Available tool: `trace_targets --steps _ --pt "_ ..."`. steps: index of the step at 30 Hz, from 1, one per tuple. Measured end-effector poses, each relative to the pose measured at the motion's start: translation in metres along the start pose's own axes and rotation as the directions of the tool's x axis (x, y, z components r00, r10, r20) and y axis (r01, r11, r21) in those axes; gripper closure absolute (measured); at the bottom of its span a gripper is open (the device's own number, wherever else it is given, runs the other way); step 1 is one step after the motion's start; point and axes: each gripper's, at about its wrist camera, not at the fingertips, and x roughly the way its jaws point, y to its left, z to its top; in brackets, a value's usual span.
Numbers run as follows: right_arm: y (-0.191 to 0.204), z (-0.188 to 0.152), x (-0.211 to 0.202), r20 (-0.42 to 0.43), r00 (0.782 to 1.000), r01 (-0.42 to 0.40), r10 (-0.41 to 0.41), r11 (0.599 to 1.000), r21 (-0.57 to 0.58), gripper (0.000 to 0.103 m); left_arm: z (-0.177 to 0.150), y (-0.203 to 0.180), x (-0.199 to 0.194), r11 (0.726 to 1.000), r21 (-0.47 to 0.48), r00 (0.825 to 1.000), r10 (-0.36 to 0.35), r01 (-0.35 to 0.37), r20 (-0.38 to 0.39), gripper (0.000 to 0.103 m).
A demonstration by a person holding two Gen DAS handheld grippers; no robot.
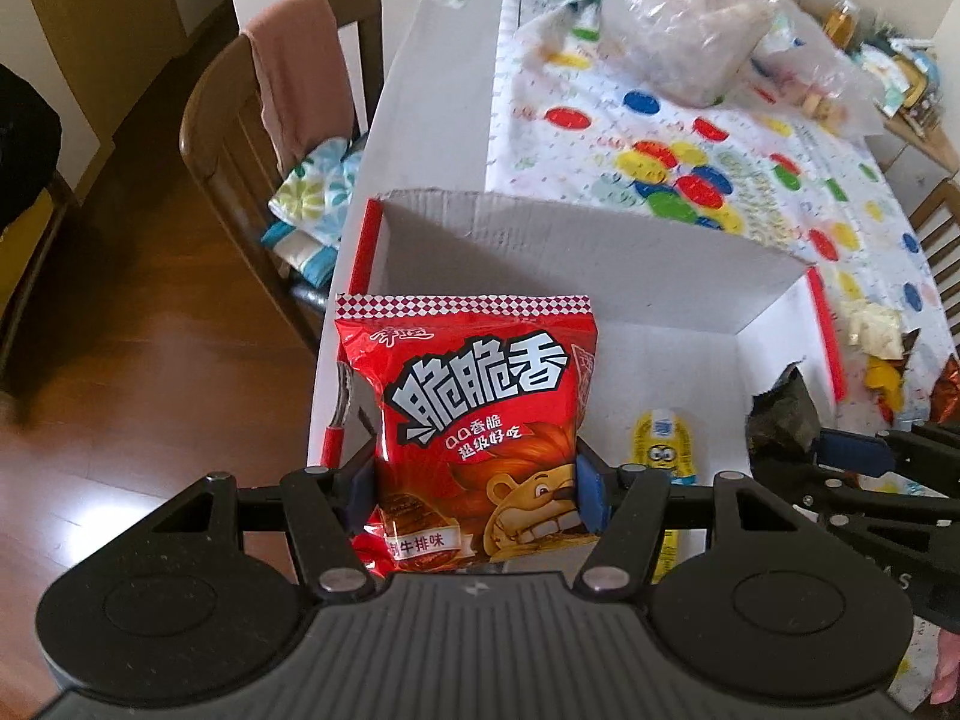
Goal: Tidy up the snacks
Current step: 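Carry the red chip bag and dark chocolate packet into the box and release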
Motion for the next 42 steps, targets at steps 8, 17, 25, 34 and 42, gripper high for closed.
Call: trace_targets --steps 8,17,25,34,42 --pt "0.013 0.01 0.043 -0.07 0.997 0.016 -0.019 0.999 -0.037 0.068 0.009 -0.003 0.031 0.999 0.054 0.998 0.011 -0.008 -0.059 0.041" --pt "0.021 0.011 0.074 -0.145 0.989 0.028 -0.039 0.997 -0.076 0.068 0.01 -0.013 0.056 0.995 0.105 0.993 0.019 -0.006 -0.119 0.041" --pt "0.026 0.005 0.088 -0.185 0.98 0.049 -0.069 0.993 -0.109 0.068 0.007 -0.026 0.063 0.985 0.171 0.989 0.056 -0.032 -0.136 0.041" --pt "0.024 0.004 0.092 -0.189 0.979 0.057 -0.077 0.993 -0.108 0.064 0.007 -0.025 0.063 0.986 0.162 0.989 0.057 -0.035 -0.134 0.04" --pt "0.02 0.003 0.078 -0.157 0.987 0.027 -0.038 0.997 -0.076 0.059 0.004 -0.022 0.052 0.991 0.135 0.993 0.037 -0.022 -0.108 0.041"
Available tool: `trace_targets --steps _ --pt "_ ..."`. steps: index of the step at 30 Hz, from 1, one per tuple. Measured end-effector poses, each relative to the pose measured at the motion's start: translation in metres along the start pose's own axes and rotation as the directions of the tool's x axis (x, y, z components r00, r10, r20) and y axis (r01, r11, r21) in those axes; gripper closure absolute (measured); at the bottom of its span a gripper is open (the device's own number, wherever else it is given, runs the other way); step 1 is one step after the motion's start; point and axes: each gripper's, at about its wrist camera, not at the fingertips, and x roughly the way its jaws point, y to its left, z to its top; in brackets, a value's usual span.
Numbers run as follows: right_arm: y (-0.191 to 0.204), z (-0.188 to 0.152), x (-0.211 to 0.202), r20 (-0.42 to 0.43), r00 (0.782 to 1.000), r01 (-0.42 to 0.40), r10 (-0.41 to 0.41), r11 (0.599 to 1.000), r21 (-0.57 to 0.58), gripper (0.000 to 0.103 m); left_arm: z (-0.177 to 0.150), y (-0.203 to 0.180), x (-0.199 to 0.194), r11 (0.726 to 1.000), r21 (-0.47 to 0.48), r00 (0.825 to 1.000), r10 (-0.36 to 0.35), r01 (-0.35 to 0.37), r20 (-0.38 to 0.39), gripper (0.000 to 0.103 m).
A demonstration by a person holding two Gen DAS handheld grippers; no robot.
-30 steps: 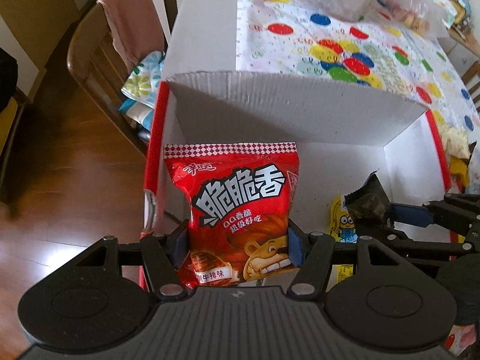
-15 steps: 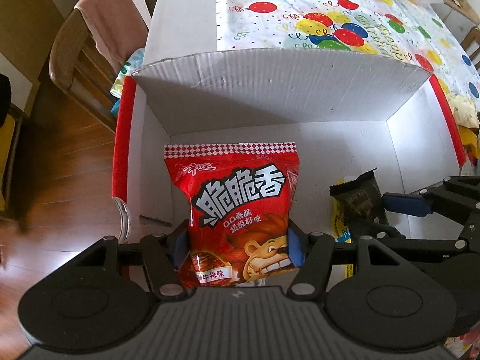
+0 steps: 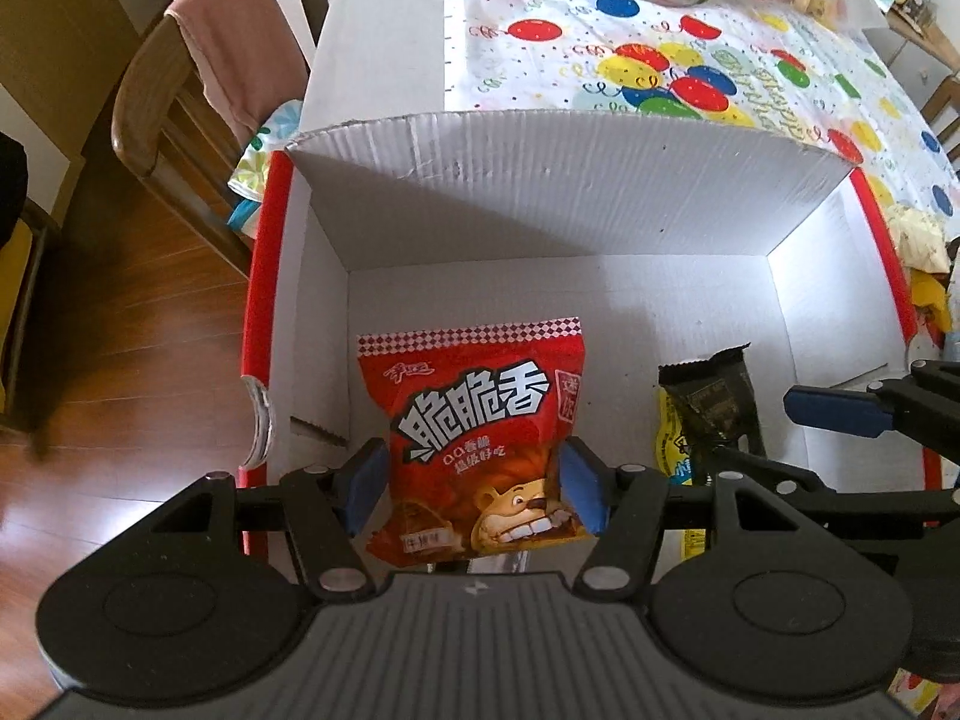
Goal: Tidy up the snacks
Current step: 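Carry the red chip bag and dark chocolate packet into the box and release, then withdraw both tools from the box toward the remaining snacks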
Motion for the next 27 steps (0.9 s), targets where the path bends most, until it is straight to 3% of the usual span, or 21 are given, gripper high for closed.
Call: trace_targets --steps 13,27 --pt "-0.01 -0.008 -0.048 0.108 0.993 -0.049 0.044 0.998 0.043 0.046 -0.016 -0.01 -0.037 0.999 -0.005 0.995 -0.033 0.034 0.098 0.04" --pt "-0.03 -0.029 -0.107 0.237 0.969 -0.091 0.071 0.993 0.071 0.033 -0.033 -0.04 -0.089 0.995 0.038 0.968 -0.096 0.089 0.232 0.038"
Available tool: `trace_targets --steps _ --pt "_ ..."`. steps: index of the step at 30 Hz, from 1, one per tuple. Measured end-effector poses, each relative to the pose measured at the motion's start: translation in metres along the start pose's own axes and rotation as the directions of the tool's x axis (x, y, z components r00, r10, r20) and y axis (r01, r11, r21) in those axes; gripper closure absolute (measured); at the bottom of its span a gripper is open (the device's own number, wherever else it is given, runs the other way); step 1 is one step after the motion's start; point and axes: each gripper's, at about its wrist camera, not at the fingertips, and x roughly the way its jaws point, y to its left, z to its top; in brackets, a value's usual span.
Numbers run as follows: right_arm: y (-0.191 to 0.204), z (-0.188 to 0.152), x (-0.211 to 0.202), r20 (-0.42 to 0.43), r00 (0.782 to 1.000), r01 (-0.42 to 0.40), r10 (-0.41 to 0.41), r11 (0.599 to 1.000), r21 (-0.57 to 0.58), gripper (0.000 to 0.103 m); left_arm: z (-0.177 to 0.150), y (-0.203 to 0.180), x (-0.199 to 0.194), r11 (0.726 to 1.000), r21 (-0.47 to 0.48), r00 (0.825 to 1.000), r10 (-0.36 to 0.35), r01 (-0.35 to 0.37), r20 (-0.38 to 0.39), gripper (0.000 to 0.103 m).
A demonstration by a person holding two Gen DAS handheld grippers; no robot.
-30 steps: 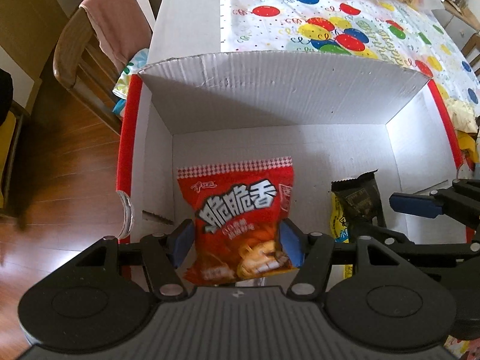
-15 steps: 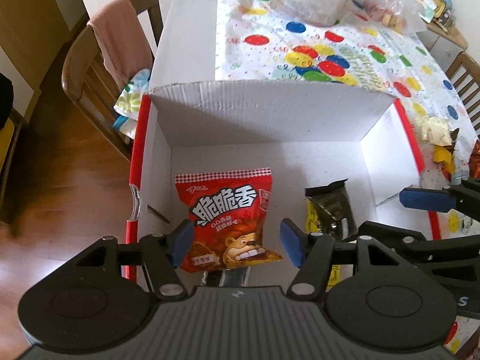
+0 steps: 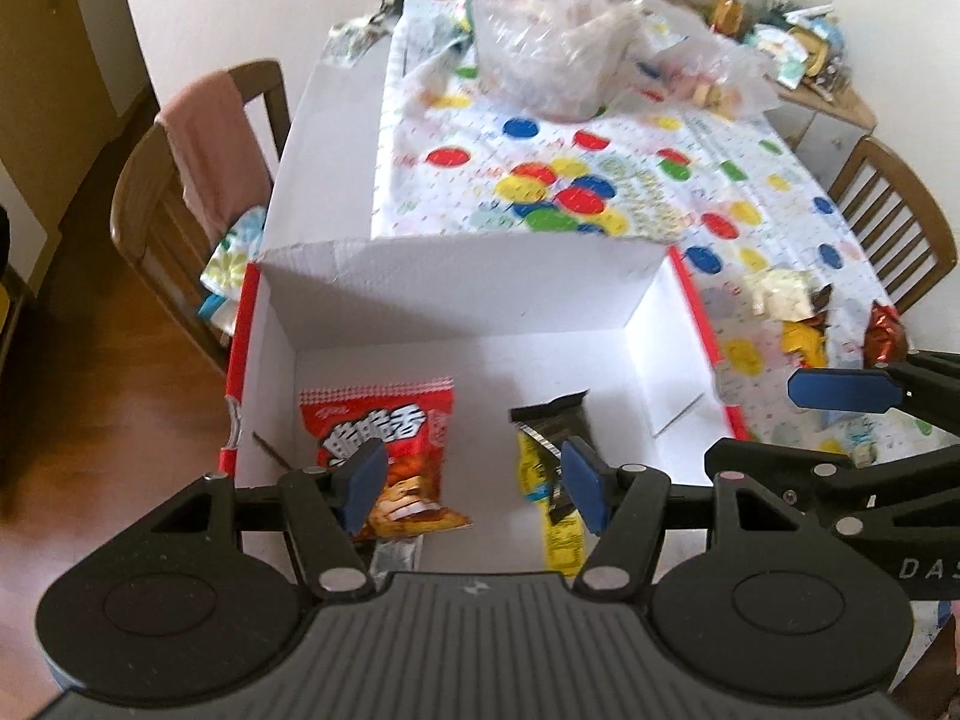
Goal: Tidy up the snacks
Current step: 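Withdraw both tools from the box toward the remaining snacks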
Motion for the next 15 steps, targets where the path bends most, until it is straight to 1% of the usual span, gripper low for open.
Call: trace_targets --steps 2,10,12,15 --pt "-0.003 -0.002 -0.009 0.018 1.0 -0.004 0.004 1.0 0.004 0.03 -0.002 -0.006 -0.006 1.0 0.004 1.0 -0.008 0.008 0.022 0.033" --pt "-0.019 -0.015 -0.048 0.096 0.995 -0.03 0.028 0.999 0.015 0.021 -0.007 -0.039 -0.023 0.999 0.029 0.995 -0.045 0.042 0.086 0.033" --pt "-0.026 -0.019 -0.058 0.116 0.993 -0.032 0.029 0.999 0.022 0.019 -0.008 -0.049 -0.026 0.998 0.037 0.993 -0.056 0.052 0.101 0.03" --pt "-0.036 -0.024 -0.071 0.143 0.989 -0.038 0.034 0.999 0.027 0.016 -0.01 -0.066 -0.03 0.997 0.049 0.991 -0.065 0.059 0.12 0.028"
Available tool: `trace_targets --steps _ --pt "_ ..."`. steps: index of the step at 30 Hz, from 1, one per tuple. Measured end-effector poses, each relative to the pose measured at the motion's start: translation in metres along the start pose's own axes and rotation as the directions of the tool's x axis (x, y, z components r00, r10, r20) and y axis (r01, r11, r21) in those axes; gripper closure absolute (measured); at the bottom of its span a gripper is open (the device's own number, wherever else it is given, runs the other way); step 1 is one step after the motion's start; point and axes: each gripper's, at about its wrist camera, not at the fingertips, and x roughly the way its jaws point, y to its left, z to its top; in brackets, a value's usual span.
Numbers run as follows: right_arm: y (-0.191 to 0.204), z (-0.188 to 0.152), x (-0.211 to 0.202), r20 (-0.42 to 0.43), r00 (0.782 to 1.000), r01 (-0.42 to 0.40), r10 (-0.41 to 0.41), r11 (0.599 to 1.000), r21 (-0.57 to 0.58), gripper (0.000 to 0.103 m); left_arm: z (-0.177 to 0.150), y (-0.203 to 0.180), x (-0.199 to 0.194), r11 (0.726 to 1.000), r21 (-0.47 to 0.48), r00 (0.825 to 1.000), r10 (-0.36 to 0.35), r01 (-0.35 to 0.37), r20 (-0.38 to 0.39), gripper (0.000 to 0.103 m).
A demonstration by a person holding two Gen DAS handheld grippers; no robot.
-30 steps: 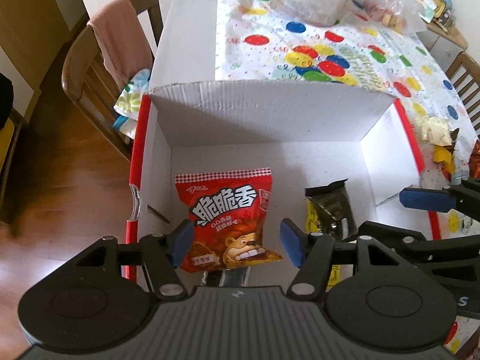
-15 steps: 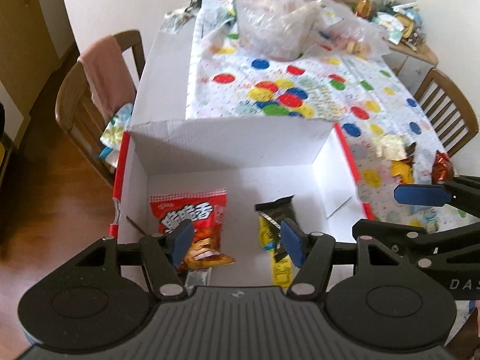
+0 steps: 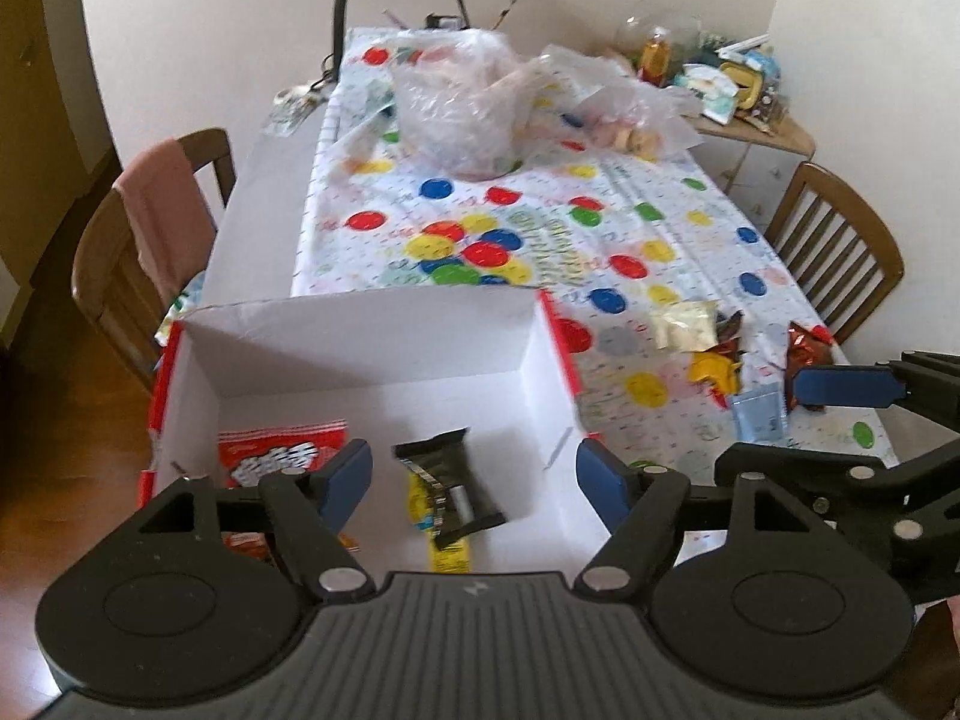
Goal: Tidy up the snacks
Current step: 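Withdraw both tools from the box toward the remaining snacks, then grasp the copper-brown chip bag with the right tool while the left tool grasps the round green-labelled snack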
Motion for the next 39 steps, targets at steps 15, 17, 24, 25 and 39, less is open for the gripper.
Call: trace_targets --steps 15,17,24,25,39 --pt "-0.073 -0.027 -0.061 0.089 0.996 0.003 -0.008 0.999 0.051 0.0 -0.007 -0.091 0.007 0.995 0.042 0.995 -0.091 0.089 0.049 0.022" --pt "-0.086 -0.03 -0.067 0.086 0.996 0.005 -0.009 0.999 0.053 0.0 -0.007 -0.103 0.013 0.994 0.047 0.995 -0.096 0.094 0.038 0.022" --pt "-0.136 -0.043 -0.086 0.066 0.994 0.08 -0.085 0.994 0.074 0.0 -0.006 -0.147 0.038 0.991 0.062 0.993 -0.115 0.116 -0.007 0.022" --pt "-0.146 -0.045 -0.088 0.062 0.993 0.092 -0.097 0.992 0.088 0.0 -0.006 -0.153 0.042 0.99 0.068 0.993 -0.12 0.121 -0.013 0.022" --pt "-0.256 -0.06 -0.075 -0.027 0.986 0.167 -0.165 0.965 0.2 0.0 -0.027 -0.245 0.114 0.936 0.265 0.968 -0.196 0.232 -0.158 0.022"
